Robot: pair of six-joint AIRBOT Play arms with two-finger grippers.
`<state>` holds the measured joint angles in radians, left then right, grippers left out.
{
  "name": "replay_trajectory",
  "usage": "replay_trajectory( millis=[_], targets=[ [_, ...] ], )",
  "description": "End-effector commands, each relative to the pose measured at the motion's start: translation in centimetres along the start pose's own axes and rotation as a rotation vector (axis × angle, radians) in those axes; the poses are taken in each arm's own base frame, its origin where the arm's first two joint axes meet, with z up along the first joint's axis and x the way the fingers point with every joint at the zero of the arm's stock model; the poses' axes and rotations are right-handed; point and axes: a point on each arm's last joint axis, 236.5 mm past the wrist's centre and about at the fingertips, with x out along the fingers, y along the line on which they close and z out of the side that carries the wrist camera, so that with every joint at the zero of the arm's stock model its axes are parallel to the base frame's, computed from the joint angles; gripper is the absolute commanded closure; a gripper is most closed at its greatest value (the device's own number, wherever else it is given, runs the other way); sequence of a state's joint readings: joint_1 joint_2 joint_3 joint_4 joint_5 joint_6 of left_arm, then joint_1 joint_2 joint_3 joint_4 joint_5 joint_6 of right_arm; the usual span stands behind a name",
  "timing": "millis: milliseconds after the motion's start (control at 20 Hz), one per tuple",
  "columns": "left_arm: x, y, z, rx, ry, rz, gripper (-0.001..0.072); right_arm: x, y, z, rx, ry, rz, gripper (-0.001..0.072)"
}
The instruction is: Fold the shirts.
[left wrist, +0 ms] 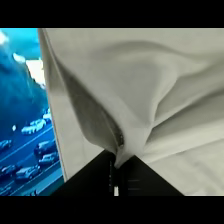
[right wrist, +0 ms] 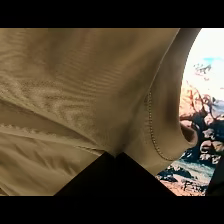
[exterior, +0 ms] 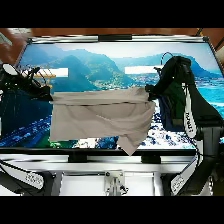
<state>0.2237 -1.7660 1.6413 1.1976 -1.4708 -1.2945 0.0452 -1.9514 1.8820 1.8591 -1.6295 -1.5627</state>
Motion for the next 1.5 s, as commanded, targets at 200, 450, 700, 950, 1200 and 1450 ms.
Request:
replay_trajectory(
  millis=[200,450,700,950,1200,1450],
  targets=[
    [2.5,0.8,-2.7,-0.078,0.156,-0.002,0.0672,1.9,-0.8,-2.1,0.041,0.089,-0.062,0.0661],
    [2.4,0.7,-3.6,-0.108,0.199,-0.010,0.0059,1.4,-0.7,-3.1,0.003,0.122,-0.064,0.0254],
    [-3.1,0.9,-4.8,-0.125,0.140,-0.004,0.0178,-6.9,-4.0,-4.4,-0.044,-0.016,-0.235,0.0254],
    [-2.2,2.8,-13.2,-0.287,0.192,-0.041,0.0084,-10.6,-8.7,-10.6,0.112,-0.028,-0.154,0.0147],
    [3.1,3.4,-20.3,-0.347,0.151,-0.121,0.0089,-8.7,-10.2,-14.7,0.235,-0.121,-0.041,0.0148],
    [3.5,3.5,-18.8,-0.328,0.081,-0.158,0.0106,-7.8,-10.1,-14.3,0.237,-0.159,-0.032,0.0148]
  ],
)
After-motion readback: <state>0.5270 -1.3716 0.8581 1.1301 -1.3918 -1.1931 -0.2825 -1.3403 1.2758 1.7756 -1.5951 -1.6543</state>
